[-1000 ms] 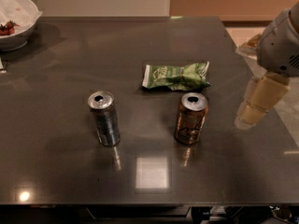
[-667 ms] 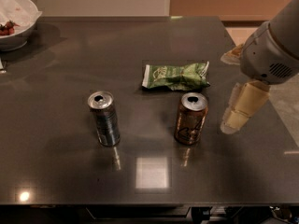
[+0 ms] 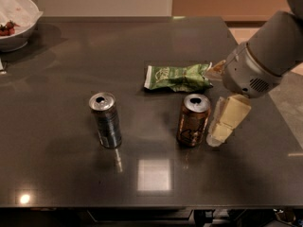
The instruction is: Move orange can near redbull can
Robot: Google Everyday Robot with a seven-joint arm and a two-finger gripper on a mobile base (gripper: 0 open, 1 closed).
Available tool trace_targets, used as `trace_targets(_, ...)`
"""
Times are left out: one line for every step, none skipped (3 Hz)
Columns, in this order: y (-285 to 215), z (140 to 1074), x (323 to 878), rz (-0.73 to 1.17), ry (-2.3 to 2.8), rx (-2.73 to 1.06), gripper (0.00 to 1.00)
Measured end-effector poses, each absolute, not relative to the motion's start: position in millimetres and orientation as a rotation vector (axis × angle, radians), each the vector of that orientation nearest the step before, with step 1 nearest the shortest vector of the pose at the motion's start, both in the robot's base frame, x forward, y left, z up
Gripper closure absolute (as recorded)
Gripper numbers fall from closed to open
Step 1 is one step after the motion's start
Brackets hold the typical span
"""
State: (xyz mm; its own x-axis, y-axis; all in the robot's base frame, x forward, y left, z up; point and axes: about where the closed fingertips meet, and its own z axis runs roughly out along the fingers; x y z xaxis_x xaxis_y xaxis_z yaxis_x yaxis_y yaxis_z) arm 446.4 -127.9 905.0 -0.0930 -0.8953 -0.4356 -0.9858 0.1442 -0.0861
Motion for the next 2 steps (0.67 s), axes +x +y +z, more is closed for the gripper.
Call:
trace_targets(-114.2, 900.6, 443.4, 0.382, 2.011, -1.826, 0.18)
trace_targets(-106.2, 900.3, 440.2, 0.416, 1.986, -1.838, 0.40)
